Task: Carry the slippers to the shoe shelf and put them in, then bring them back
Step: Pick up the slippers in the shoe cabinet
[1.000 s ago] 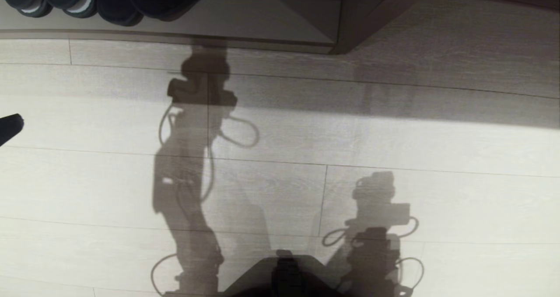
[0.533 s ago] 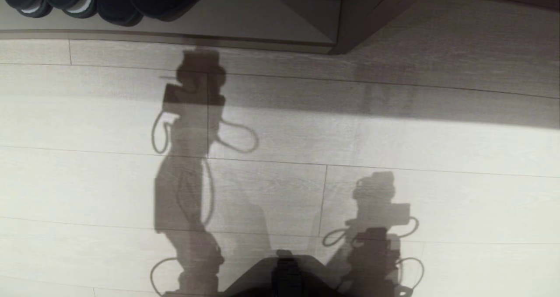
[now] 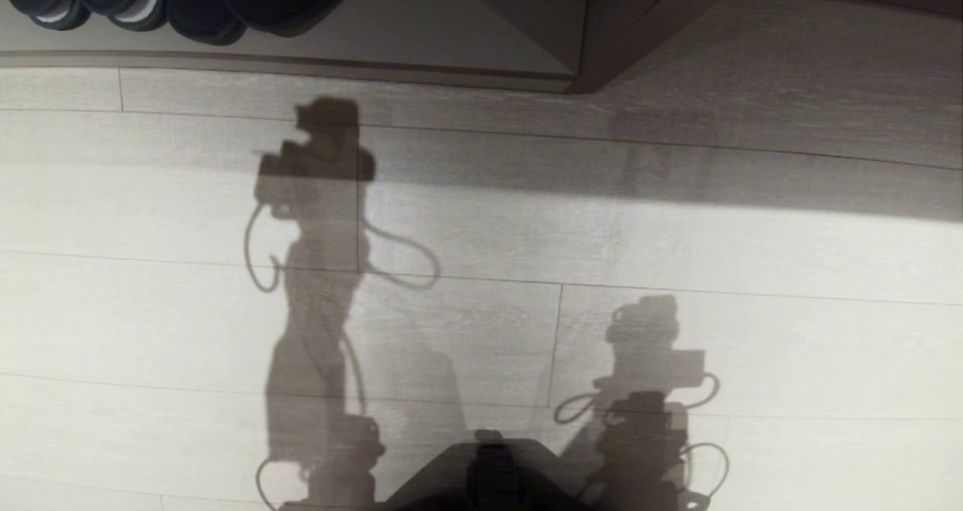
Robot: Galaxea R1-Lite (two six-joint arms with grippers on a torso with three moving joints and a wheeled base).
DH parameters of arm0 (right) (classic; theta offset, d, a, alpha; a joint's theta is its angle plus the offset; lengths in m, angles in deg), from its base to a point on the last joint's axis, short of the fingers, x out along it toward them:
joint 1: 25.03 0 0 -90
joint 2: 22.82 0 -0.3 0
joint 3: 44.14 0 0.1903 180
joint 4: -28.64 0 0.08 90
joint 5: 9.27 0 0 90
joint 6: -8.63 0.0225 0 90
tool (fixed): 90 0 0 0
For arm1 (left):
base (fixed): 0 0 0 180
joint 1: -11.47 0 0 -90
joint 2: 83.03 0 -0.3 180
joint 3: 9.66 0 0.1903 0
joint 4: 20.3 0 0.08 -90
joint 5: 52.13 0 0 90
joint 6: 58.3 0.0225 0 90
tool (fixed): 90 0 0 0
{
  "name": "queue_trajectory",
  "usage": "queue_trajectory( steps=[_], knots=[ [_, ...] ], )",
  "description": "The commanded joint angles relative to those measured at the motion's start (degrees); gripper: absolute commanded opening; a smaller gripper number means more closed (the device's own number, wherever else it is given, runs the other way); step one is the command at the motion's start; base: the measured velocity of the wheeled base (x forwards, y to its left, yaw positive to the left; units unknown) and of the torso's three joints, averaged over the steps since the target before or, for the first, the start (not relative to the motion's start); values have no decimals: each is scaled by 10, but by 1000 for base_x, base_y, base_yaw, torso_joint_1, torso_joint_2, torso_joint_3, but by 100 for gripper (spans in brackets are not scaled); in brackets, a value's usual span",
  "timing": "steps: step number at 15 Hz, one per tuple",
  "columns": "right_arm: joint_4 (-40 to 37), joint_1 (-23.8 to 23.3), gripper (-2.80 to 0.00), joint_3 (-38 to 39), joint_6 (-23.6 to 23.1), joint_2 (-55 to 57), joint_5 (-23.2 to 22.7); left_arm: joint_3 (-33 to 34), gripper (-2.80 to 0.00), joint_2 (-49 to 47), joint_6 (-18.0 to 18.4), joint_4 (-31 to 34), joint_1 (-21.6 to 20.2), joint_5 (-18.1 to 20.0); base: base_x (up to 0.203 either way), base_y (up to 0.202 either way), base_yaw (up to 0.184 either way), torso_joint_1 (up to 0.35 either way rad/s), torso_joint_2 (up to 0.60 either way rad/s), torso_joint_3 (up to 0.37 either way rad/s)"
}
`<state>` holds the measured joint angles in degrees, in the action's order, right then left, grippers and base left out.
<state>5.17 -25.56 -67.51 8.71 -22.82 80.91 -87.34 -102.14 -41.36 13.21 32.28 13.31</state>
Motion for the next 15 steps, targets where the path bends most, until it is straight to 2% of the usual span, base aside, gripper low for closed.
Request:
queue_trajectory(
  steps=[1, 4, 6, 8, 11, 13, 14, 15],
  knots=[
    [0, 0, -280, 0, 0, -2, 0, -34, -280, 26, 7, 11, -33, -24, 0, 0, 0, 0, 0, 0],
    [0, 0, -280, 0, 0, -2, 0, -62, -280, 2, 8, 28, -142, 11, 0, 0, 0, 0, 0, 0],
    [0, 0, -280, 0, 0, -2, 0, -29, -280, 33, 6, 36, -169, 19, 0, 0, 0, 0, 0, 0],
    [0, 0, -280, 0, 0, -2, 0, 47, -280, 85, -3, 44, -189, 26, 0, 0, 0, 0, 0, 0],
    [0, 0, -280, 0, 0, -2, 0, 220, -280, 157, -39, 40, -199, 76, 0, 0, 0, 0, 0, 0],
    [0, 0, -280, 0, 0, -2, 0, 330, -280, 180, -77, -29, -202, 112, 0, 0, 0, 0, 0, 0],
    [0, 0, -280, 0, 0, -2, 0, 352, -280, 189, -92, -67, -203, 132, 0, 0, 0, 0, 0, 0],
    [0, 0, -280, 0, 0, -2, 0, 370, -280, 192, -96, -79, -203, 147, 0, 0, 0, 0, 0, 0]
  ],
)
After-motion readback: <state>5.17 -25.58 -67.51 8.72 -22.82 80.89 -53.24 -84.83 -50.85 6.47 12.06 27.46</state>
